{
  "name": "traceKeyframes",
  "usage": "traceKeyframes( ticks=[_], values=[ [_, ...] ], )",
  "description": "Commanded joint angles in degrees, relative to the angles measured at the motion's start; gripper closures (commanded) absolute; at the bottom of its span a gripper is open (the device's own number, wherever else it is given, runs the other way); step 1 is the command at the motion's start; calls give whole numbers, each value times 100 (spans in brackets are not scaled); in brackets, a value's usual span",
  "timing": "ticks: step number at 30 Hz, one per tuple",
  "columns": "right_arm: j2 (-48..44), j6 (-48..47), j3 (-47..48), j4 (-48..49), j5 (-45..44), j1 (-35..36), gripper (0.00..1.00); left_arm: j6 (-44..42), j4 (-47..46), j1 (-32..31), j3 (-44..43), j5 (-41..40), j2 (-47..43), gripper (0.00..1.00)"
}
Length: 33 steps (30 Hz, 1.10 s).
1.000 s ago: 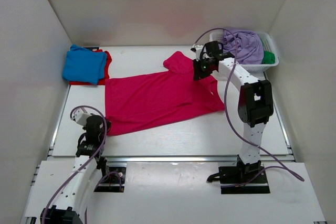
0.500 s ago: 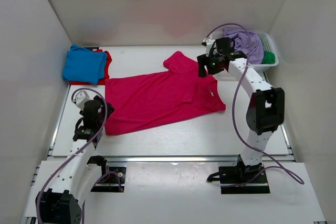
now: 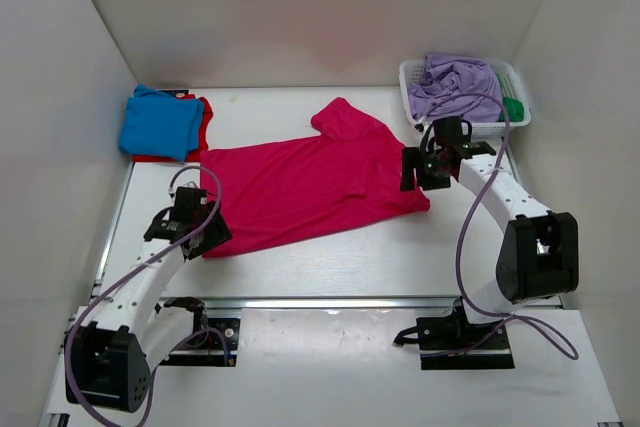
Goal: Fold and stack the t-shirts
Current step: Fold the flattened tshirt in 1/3 of the way
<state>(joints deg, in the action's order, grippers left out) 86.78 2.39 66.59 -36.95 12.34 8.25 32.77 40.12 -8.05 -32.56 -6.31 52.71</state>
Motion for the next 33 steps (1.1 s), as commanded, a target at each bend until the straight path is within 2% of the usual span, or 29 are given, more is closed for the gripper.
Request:
traceKeyframes(
  ticks=[1,8,11,18,22,28,31,32,33],
  values=[
    [-162,420,-312,293,-302,124,40,26,426,-116,-225,-98,309,27],
    [-48,525,-568,601,-267,54,41,264,585,-12,-243,-397,591,28],
    [14,490,-664,741,-136,1,41,282,620,32,-295,-520,916,25],
    [216,420,-752,935,-21,-87,42,361,24,146,-76,-688,1075,26],
    [357,455,-761,1006,-56,-157,42,423,-363,278,118,-706,1093,33],
    [734,630,-770,1146,-337,-131,41,362,-750,261,285,-714,1277,50],
    [884,753,-805,1269,-530,-70,40,361,-839,234,294,-741,1356,78],
    [910,832,-857,1304,-557,-43,41,353,-874,260,311,-714,1330,83],
    [998,842,-832,1322,-670,-25,41,361,-892,304,311,-688,1312,94]
  ],
)
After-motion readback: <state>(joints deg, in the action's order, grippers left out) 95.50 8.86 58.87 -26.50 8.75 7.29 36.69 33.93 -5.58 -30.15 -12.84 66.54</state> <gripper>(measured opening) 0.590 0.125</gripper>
